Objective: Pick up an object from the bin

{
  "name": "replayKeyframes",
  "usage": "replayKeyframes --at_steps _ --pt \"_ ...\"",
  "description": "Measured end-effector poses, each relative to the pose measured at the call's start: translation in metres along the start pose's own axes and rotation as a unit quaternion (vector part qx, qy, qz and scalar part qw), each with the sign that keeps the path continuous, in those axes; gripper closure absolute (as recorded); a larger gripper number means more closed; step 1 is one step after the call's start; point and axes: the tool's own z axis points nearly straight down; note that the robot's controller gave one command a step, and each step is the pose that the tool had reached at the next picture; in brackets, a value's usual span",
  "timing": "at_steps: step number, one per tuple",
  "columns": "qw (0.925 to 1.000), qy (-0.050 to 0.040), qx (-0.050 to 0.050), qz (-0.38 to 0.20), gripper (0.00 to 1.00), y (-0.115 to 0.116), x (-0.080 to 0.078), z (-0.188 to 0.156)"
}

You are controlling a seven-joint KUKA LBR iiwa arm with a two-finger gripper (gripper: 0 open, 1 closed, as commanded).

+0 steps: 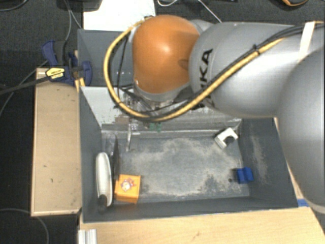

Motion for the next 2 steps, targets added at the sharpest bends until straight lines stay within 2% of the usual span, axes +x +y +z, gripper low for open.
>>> replayKeyframes --at_steps 1,2 --pt "0.9999 0.0008 -0.001 -0.012 0.00 0.0104 0.0624 0.1361" --pt "0.9998 -0.0007 -0.002 -0.018 0.00 0.0109 0.0603 0.1343"
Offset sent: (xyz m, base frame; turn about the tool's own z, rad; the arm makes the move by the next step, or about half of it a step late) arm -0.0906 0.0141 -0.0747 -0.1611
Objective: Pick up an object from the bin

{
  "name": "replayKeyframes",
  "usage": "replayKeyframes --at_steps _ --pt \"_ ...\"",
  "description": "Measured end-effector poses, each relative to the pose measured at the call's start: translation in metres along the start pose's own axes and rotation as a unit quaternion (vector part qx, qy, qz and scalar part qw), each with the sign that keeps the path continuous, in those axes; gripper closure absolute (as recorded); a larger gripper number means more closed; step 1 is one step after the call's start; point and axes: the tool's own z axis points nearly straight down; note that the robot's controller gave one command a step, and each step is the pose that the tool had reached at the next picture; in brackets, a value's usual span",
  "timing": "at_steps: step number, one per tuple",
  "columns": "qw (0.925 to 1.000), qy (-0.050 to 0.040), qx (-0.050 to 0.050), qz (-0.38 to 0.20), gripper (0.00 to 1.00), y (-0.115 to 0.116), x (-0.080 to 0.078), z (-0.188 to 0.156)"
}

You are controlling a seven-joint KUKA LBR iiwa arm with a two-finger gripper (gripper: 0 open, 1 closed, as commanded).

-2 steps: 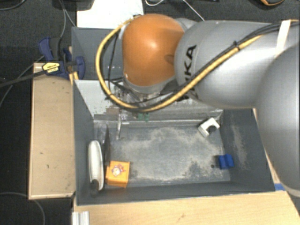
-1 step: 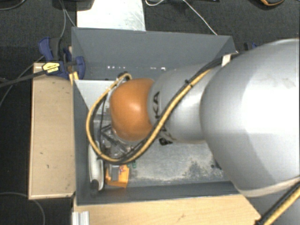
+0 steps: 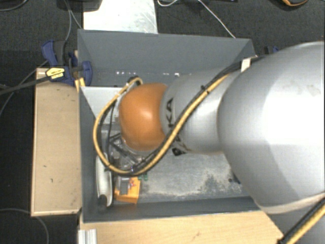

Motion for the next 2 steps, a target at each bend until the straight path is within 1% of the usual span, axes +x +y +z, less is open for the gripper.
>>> replayKeyframes --at_steps 1,2 --pt "0.9695 -0.0028 0.001 -0.245 0.00 -0.033 -0.082 -0.001" --pt "0.9920 -0.0023 0.000 -0.126 0.00 0.003 -0.081 0.030"
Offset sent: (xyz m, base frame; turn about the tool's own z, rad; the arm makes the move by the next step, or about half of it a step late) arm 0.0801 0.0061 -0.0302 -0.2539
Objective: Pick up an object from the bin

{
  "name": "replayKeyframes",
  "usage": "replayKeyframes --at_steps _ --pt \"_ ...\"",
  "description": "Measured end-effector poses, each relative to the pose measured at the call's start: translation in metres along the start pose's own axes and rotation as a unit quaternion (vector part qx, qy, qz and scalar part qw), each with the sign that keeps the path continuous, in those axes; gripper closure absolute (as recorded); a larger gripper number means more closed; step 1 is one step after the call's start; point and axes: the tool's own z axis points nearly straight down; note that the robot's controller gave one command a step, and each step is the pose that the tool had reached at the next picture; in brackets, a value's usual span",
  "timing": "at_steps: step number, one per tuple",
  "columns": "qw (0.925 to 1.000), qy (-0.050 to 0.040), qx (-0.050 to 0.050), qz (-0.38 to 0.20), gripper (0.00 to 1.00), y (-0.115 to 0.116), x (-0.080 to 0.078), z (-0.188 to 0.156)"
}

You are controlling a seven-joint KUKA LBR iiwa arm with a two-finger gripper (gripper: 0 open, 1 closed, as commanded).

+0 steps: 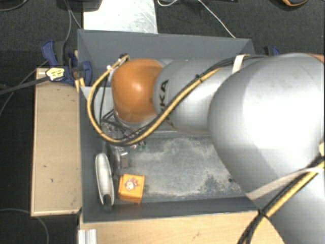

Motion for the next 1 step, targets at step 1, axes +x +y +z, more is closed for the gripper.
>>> replayKeyframes --at_steps 1 --pt "0.9056 -0.0049 0.004 -0.424 1.00 -0.0073 0.0731 -0.0031"
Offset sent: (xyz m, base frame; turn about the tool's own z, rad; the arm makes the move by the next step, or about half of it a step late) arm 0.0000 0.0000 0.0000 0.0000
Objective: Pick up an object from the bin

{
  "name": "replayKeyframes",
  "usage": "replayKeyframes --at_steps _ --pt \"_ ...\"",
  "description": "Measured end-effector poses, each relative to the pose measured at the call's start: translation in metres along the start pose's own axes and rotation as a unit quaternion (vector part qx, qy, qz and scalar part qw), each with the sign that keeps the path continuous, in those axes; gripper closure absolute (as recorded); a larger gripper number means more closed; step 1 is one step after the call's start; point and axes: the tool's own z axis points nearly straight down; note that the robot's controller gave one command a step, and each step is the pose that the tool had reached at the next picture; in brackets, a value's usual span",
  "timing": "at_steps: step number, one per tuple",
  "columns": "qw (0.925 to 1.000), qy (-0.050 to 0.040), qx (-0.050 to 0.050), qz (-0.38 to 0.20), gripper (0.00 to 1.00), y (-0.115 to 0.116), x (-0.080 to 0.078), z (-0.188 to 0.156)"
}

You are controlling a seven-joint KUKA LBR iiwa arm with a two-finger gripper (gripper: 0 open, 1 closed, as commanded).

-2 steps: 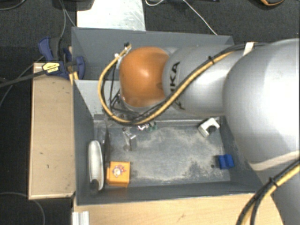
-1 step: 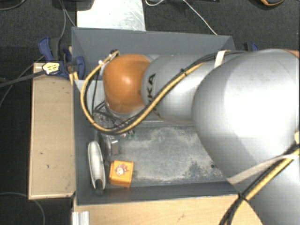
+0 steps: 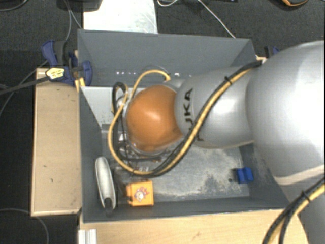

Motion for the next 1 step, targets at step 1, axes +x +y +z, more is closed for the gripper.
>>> replayKeyframes --at_steps 1 --pt "0.9998 -0.0016 0.001 -0.017 1.00 0.0018 0.0015 -0.0004"
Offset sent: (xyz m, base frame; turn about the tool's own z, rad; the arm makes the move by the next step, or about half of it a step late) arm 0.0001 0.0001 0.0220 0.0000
